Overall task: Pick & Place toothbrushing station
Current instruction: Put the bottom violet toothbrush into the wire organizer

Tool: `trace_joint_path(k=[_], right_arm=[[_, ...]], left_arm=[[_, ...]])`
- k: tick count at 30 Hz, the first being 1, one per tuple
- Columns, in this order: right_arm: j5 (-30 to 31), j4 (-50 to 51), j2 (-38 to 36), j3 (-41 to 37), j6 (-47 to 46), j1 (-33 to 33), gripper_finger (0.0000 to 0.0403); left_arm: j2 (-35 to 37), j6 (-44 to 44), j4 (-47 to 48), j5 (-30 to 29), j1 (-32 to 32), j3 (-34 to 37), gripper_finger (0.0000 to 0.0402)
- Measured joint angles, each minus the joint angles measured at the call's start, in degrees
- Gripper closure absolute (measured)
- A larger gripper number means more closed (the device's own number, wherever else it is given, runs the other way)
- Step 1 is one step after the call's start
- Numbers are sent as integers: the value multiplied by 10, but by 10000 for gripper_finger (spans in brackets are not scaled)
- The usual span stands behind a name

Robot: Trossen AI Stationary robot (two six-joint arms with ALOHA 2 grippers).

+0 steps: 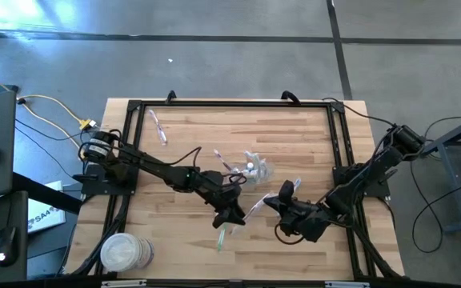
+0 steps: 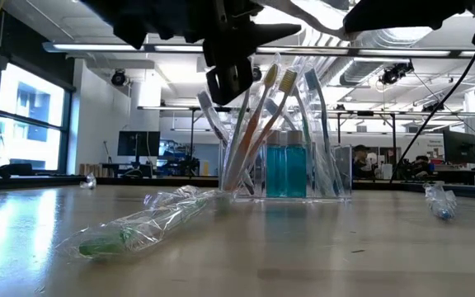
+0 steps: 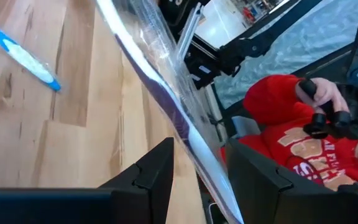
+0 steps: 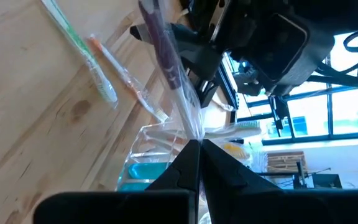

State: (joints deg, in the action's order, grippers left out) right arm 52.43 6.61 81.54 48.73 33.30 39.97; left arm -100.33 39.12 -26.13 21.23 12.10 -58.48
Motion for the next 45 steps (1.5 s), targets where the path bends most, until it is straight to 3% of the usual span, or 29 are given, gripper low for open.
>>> trace_joint_path(k=[3, 11, 20, 27, 33, 37, 45], right_arm=[[0, 0, 0, 0, 0, 0, 400], [2, -19, 0, 1, 0, 1, 400], [35, -66, 0, 0, -58, 15, 383], [52, -73, 0, 0, -124, 52, 287], [125, -68, 0, 0, -255, 93, 210], [151, -64, 0, 0, -331, 116, 203], [90, -69, 0, 0, -405, 119, 226]], left_arm=[[0, -11, 8, -8, 0, 0, 279], [-1, -12, 32, -29, -1, 2, 384], [-1, -25, 41, -47, 0, 0, 383], [-1, -29, 38, -48, 0, 0, 383], [0, -61, 29, -81, 4, 0, 383], [0, -97, 30, -121, 5, 0, 383], [0, -242, -27, -189, 29, 0, 383]])
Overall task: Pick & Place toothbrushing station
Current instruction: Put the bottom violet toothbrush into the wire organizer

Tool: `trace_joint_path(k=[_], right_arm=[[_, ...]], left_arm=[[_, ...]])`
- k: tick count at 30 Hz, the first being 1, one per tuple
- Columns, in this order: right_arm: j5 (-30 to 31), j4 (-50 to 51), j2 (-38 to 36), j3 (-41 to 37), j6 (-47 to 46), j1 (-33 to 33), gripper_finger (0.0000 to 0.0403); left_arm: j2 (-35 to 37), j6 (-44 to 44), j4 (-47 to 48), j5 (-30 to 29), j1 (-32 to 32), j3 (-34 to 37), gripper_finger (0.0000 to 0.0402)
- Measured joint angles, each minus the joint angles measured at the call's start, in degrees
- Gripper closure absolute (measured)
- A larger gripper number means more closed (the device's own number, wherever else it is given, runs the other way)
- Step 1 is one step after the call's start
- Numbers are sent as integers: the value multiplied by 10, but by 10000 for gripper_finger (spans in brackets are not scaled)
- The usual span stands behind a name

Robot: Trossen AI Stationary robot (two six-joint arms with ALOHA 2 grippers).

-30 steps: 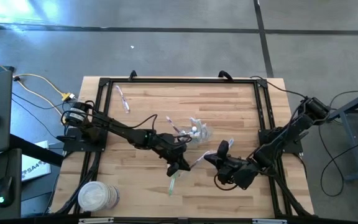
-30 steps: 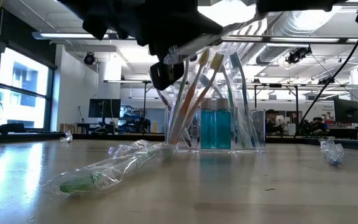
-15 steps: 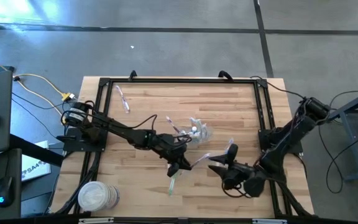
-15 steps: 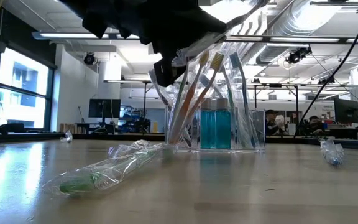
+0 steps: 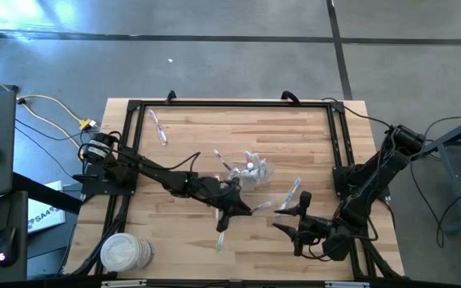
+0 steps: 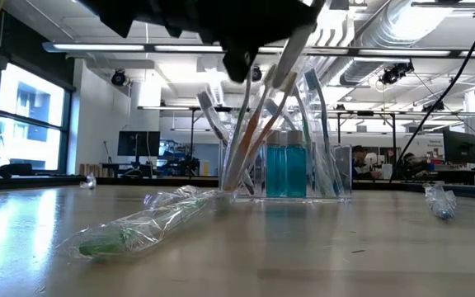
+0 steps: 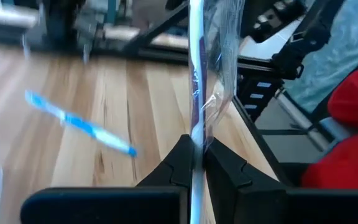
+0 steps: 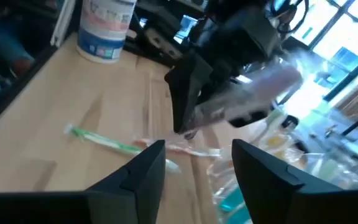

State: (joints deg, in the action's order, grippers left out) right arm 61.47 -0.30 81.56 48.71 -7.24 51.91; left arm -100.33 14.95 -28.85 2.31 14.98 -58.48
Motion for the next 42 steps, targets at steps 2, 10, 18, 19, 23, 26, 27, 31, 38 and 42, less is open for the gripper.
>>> trace_joint_path(k=[2, 10, 18, 19, 23, 26, 27, 31, 38, 42], right_arm=[[-4, -11, 0, 0, -16, -11, 231], [-61, -68, 0, 0, -19, -66, 237], [-154, -108, 0, 0, 1, -122, 239], [-154, -109, 0, 0, 1, -128, 239], [-157, -110, 0, 0, 11, -141, 246], [-183, -112, 0, 0, 14, -146, 270], [-188, -112, 0, 0, 15, -146, 281], [-199, -111, 0, 0, 37, -146, 343], [-204, -111, 0, 0, 44, -145, 380], [-202, -106, 0, 0, 52, -145, 385]], left_arm=[[0, -42, -20, -8, 10, 0, 383], [0, -117, -46, -69, 28, 0, 383], [0, -117, -41, -79, 27, 0, 383], [0, -117, -40, -79, 27, 0, 383], [0, -117, -36, -81, 27, 0, 383], [0, -117, -36, -85, 27, 0, 383], [0, -117, -36, -87, 27, 0, 383], [0, -117, -36, -89, 27, 0, 383], [0, -121, -29, -95, 27, 0, 379], [0, -118, -27, -112, 27, 0, 357]])
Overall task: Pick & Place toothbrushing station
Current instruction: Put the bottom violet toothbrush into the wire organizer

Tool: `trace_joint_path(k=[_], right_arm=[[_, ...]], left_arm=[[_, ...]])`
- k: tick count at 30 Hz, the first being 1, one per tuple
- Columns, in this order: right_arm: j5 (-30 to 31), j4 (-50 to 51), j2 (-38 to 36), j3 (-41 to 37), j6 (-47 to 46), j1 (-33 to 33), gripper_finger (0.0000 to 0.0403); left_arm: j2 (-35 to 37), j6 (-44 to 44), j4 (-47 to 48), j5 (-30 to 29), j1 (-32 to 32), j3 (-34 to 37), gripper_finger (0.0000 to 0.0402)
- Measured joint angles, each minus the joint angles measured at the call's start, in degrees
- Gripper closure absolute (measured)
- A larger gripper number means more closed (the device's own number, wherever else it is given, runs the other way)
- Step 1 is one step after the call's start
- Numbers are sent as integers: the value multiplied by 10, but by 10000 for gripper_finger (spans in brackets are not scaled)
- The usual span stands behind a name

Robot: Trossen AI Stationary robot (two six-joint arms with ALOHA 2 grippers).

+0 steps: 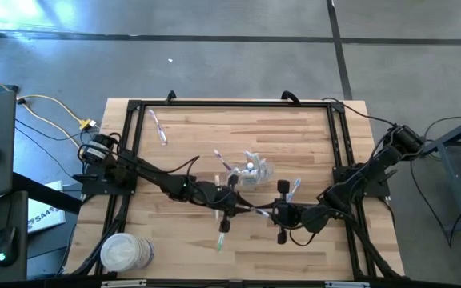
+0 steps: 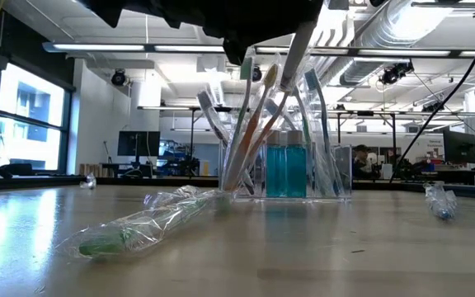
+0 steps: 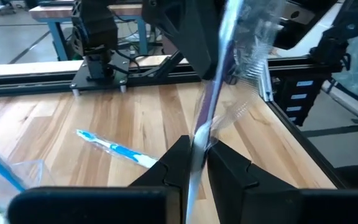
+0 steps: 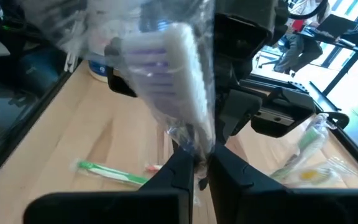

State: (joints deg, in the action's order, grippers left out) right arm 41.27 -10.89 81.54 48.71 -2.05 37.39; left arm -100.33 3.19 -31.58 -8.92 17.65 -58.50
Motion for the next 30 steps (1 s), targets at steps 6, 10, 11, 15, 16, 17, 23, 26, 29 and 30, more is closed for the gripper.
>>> trace_joint_path(k=[6, 10, 11, 15, 16, 17, 23, 26, 29, 30], right_arm=[[3, 3, 0, 0, 6, 0, 385], [3, 11, 0, 0, 0, 1, 385], [3, 14, 0, 0, -3, 1, 385], [3, 25, 0, 0, -12, 1, 385], [3, 27, 0, 0, -12, 1, 385], [3, 29, 0, 0, -13, 1, 385], [8, 51, 0, 0, -25, 7, 386], [26, 62, 0, 0, -27, 16, 386], [72, 84, 0, 0, -26, 29, 385], [94, 95, -1, 0, -27, 33, 386]], left_arm=[[0, 1, 0, -2, 0, 0, 348], [0, 1, 2, -3, 0, 0, 346], [0, 0, 3, -3, 0, 0, 345], [0, -1, 6, -3, 0, 0, 344], [0, -1, 6, -3, 0, 0, 344], [0, -2, 6, -3, 0, 0, 343], [0, 17, 5, -3, 0, 0, 293], [0, 25, 5, -9, 0, 0, 245], [0, 31, 4, -10, 0, 0, 200], [0, 32, 5, -10, 0, 0, 188]])
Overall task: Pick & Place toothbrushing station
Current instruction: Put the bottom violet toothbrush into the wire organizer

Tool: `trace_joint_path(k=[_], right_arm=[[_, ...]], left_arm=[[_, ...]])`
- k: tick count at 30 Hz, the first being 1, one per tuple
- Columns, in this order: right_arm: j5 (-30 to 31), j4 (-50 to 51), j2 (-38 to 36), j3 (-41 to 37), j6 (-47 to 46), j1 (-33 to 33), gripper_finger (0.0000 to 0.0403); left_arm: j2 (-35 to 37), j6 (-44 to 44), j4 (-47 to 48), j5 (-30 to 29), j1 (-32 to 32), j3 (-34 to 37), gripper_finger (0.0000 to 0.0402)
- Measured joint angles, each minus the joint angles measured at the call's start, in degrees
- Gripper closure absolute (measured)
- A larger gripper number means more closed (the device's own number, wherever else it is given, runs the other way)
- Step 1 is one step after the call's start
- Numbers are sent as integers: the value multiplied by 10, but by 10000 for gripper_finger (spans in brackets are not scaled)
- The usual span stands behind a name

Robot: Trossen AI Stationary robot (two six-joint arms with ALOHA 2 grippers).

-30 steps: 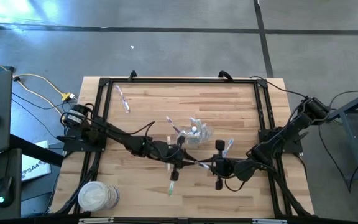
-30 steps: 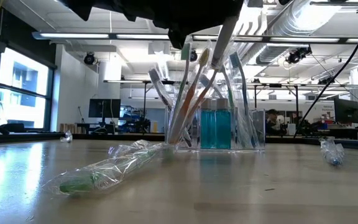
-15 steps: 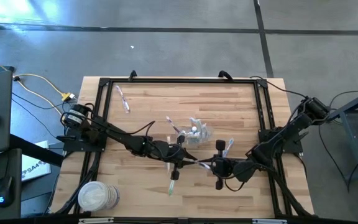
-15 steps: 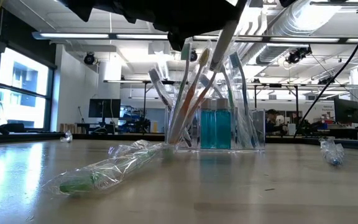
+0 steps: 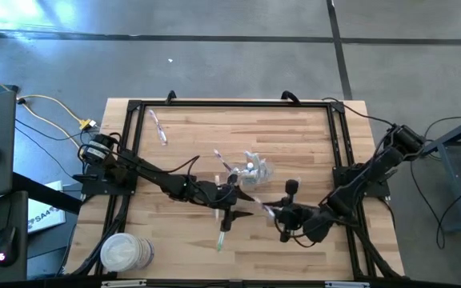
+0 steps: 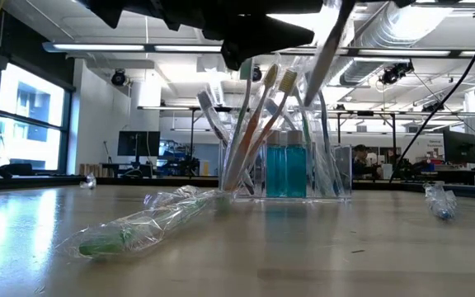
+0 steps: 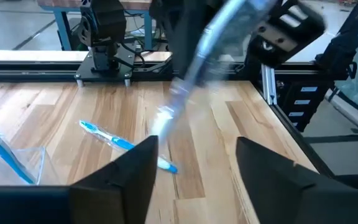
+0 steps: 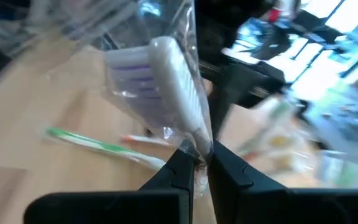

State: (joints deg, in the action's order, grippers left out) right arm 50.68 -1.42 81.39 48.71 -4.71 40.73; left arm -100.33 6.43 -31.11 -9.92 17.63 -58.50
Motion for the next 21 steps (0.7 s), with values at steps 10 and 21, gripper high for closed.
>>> trace_joint_path(k=[10, 21], right_arm=[[145, 156, -94, 0, -104, 62, 386], [186, 424, -169, 0, -361, 73, 386]], left_arm=[[0, 151, 34, 7, -25, 0, 153], [0, 176, 78, 13, -64, 0, 153]])
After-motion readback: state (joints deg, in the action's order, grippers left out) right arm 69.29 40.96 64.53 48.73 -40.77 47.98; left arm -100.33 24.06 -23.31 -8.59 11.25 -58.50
